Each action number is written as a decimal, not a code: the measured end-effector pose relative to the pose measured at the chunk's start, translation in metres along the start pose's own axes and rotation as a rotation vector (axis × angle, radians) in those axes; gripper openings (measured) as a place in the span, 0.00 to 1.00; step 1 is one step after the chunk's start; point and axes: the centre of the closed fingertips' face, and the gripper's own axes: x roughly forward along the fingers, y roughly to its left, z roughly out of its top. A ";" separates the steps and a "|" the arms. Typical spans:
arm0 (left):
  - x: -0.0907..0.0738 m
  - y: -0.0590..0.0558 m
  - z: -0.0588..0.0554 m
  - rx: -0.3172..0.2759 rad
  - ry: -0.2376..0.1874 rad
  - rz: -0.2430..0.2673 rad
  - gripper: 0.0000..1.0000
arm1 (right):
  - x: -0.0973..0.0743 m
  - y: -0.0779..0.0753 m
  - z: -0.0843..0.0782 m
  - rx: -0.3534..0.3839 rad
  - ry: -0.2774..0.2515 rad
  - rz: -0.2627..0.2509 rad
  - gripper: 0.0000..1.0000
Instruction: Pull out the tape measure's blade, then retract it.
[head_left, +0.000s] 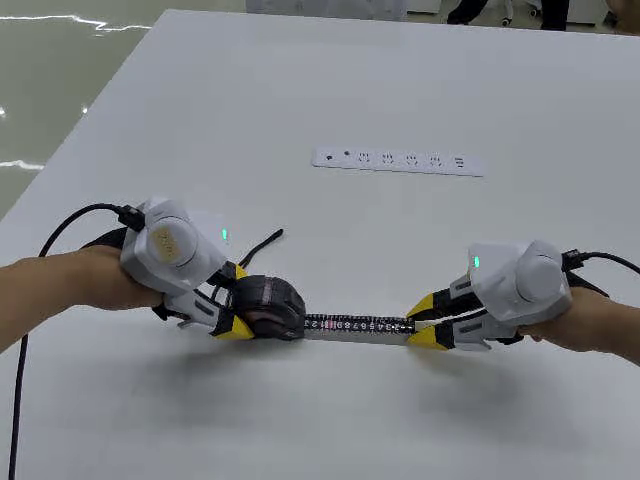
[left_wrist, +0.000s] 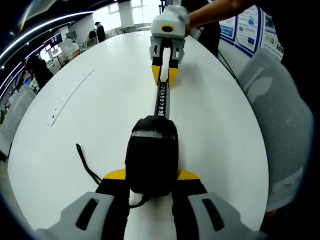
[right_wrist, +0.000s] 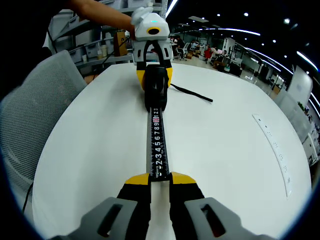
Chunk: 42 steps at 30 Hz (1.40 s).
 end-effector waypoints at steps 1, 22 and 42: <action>0.000 0.000 0.000 0.000 0.000 0.000 0.27 | 0.000 0.000 -0.001 0.000 0.001 0.000 0.12; 0.000 0.000 0.000 0.000 0.003 0.002 0.27 | 0.000 0.001 -0.002 -0.005 0.009 -0.006 0.12; 0.000 0.001 -0.001 0.000 0.002 0.002 0.27 | -0.001 0.002 -0.001 0.003 0.009 -0.009 0.12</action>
